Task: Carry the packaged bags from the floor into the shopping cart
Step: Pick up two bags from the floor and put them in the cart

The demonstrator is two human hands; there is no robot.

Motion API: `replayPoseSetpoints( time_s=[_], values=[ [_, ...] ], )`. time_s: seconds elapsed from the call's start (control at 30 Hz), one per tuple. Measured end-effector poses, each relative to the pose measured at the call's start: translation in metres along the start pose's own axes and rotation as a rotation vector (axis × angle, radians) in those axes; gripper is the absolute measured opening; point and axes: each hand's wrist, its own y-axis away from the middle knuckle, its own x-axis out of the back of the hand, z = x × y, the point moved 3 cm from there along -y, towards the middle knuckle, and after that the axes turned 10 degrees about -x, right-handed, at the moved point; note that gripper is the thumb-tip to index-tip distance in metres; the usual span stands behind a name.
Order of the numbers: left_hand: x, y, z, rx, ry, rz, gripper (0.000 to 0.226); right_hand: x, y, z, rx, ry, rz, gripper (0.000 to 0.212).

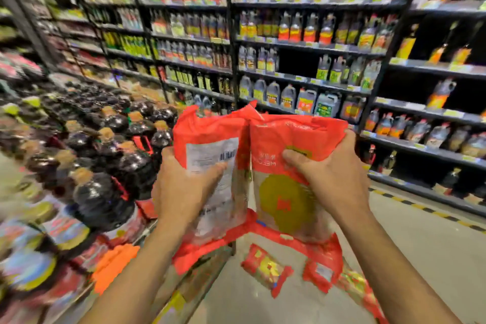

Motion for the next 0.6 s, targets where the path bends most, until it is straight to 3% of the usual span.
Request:
replayPoseSetpoints(
  time_s=[0.2,0.37,0.6],
  values=[
    [0.109,0.015,-0.010,0.053,-0.104,0.219,0.085,-0.042,0.037,-0.061,0.150,-0.030,-0.202,0.083],
    [0.181,0.048,-0.016,0.147,-0.222,0.436,0.072,-0.089,0.068,-0.098,0.290,-0.097,-0.444,0.074],
    [0.249,0.126,0.003,0.303,-0.402,0.734,0.080,-0.124,0.121,-0.144,0.520,-0.086,-0.766,0.101]
  ],
)
